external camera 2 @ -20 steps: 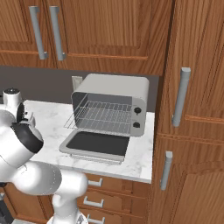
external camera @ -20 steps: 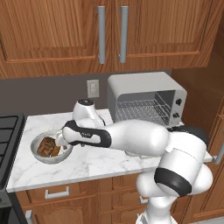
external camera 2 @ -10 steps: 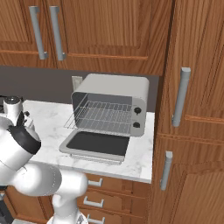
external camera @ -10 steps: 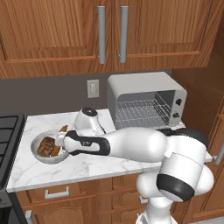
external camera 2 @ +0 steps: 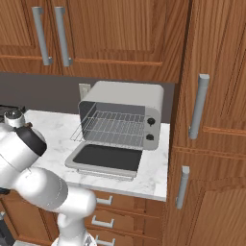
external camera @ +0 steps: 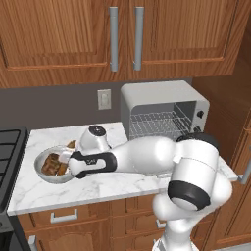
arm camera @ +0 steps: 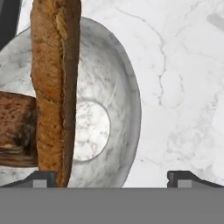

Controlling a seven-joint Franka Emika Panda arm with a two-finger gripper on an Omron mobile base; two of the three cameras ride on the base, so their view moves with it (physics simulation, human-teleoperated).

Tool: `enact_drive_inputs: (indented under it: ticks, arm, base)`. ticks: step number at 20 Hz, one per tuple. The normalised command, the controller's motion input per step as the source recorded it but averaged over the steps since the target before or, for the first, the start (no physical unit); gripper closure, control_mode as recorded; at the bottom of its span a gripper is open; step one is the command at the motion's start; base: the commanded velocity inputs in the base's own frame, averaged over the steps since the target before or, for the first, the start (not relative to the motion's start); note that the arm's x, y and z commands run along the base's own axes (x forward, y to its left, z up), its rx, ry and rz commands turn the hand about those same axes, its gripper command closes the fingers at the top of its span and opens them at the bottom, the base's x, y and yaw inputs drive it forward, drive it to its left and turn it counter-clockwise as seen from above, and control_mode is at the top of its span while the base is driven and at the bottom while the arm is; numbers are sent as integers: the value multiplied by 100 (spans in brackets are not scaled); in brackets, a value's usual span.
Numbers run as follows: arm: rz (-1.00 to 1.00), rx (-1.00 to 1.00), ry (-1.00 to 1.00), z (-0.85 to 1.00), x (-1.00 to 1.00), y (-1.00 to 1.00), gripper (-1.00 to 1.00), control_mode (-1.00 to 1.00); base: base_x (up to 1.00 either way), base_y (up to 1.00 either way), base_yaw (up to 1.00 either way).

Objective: Pick up the heated bread from the toaster oven and place it in the bowl. Then move the bread bowl to the dining counter.

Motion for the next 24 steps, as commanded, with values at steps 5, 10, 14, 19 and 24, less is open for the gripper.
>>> enact_drive_inputs:
  ticks: [5, 10, 14, 19, 24]
  arm:
    - [-5, 0, 0, -24, 13, 20, -100, -100]
    - [-2, 0, 1, -21, 1, 4, 100, -100]
    - [0, 0, 0, 0, 0, 0, 100, -100]
    - [-1, 0, 0, 1, -17, -6, 100, -100]
    - [-16, 5, -3, 27, -48, -42, 100, -100]
  base:
    - [0, 0, 0]
    - [0, 0, 0]
    - [0, 0, 0]
    - [0, 0, 0]
    - [0, 0, 0]
